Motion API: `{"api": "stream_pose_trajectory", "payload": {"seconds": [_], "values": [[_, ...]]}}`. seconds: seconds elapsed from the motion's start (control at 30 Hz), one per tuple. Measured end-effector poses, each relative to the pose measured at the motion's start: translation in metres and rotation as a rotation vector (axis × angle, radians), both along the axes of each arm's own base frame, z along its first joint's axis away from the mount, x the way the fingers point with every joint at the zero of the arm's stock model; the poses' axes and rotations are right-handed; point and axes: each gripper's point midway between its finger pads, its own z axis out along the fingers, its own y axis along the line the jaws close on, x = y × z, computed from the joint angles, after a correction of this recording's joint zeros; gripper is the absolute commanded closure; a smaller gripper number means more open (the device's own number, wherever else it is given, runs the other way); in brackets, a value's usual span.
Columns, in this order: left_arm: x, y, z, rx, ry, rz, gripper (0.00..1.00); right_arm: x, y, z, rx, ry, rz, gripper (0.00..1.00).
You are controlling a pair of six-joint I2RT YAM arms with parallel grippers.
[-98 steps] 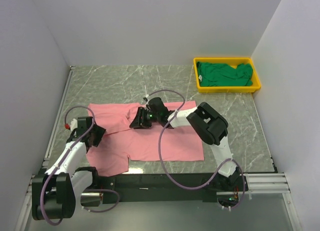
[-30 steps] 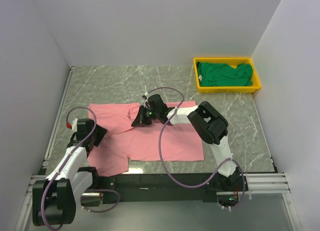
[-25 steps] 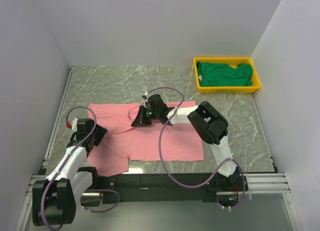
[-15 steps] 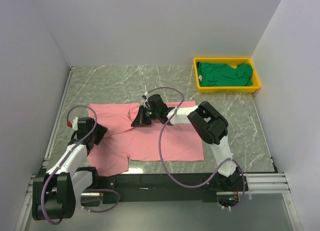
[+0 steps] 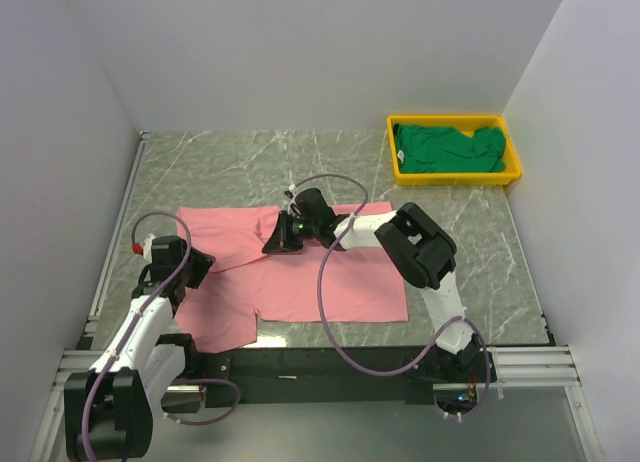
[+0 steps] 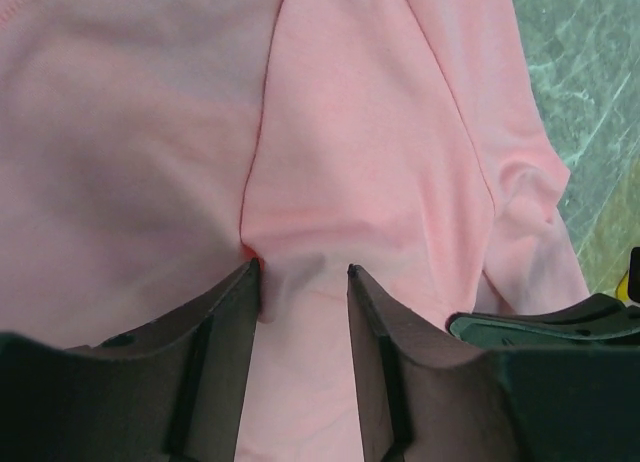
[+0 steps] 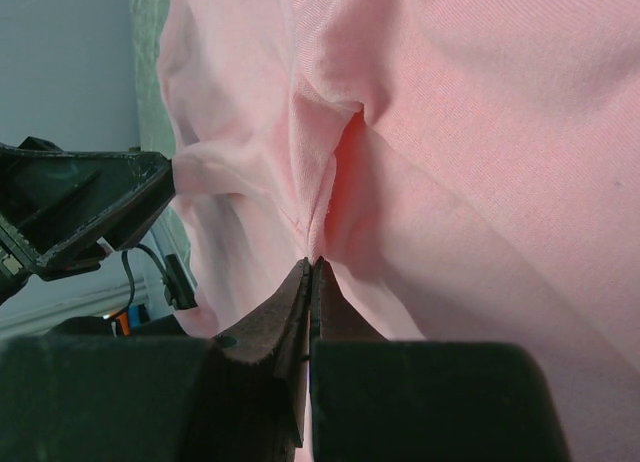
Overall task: Fold and stack the t-shirts
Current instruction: Fold the tshirt
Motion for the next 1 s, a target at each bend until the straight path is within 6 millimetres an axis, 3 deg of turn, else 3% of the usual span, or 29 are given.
{"api": "stream_pose_trajectory", "payload": {"seconds": [0.3,0.43,0.63,1.0], "values": [[-0.003,-0.006,-0.003,-0.027,0.019,-0.022,0.60,0.002,-0.001,0.000,-0.001,-0.002,-0.003,1.00],[-0.004,-0.007,-0.005,-0.031,0.029,-0.024,0.76,0.003,-0.002,0.000,-0.002,-0.002,-0.006,1.00],[-0.009,-0.007,-0.009,-0.035,0.053,-0.023,0.92,0.004,-0.003,-0.001,-0.006,-0.003,-0.007,1.00],[-0.021,-0.014,-0.019,-0.072,0.120,-0.035,0.94,0.005,-0.009,-0.005,-0.027,0.002,-0.008,1.00]]}}
